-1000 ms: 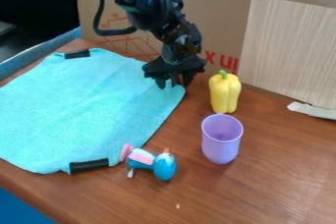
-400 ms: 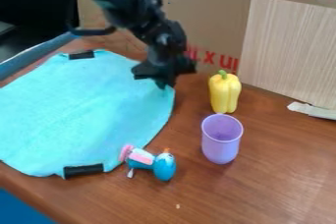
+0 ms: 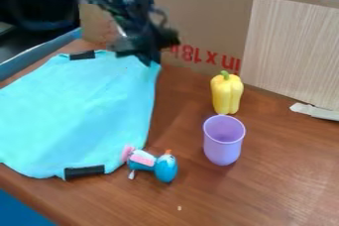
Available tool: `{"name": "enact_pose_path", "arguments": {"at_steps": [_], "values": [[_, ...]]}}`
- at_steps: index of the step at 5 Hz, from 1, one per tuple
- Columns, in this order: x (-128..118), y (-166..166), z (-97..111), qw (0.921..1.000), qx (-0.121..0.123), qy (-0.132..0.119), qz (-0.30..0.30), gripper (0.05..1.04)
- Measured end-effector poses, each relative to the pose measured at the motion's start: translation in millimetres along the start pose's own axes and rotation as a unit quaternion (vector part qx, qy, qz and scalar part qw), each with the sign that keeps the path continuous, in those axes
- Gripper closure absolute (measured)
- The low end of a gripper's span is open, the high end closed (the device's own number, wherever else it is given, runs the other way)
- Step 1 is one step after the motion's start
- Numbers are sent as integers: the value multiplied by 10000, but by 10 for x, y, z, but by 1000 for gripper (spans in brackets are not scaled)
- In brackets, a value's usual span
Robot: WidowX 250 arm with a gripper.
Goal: Fold the cloth from top right to bottom left
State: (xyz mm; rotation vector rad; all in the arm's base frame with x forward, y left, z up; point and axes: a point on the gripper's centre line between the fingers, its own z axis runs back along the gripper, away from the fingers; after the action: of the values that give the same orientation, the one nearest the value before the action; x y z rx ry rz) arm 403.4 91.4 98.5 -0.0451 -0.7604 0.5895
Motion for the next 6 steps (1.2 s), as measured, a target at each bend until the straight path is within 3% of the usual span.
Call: {"name": "enact_pose_path", "arguments": {"at_steps": [1,2,3,6], "values": [[118,278,166,9998,-132,22,123,1022],[77,594,250,9995,-73,283,101,1022],[-31,910,342,9990,9,436,-88,1022],[-187,1642,684,9923,123,515,-1119,1022]]}}
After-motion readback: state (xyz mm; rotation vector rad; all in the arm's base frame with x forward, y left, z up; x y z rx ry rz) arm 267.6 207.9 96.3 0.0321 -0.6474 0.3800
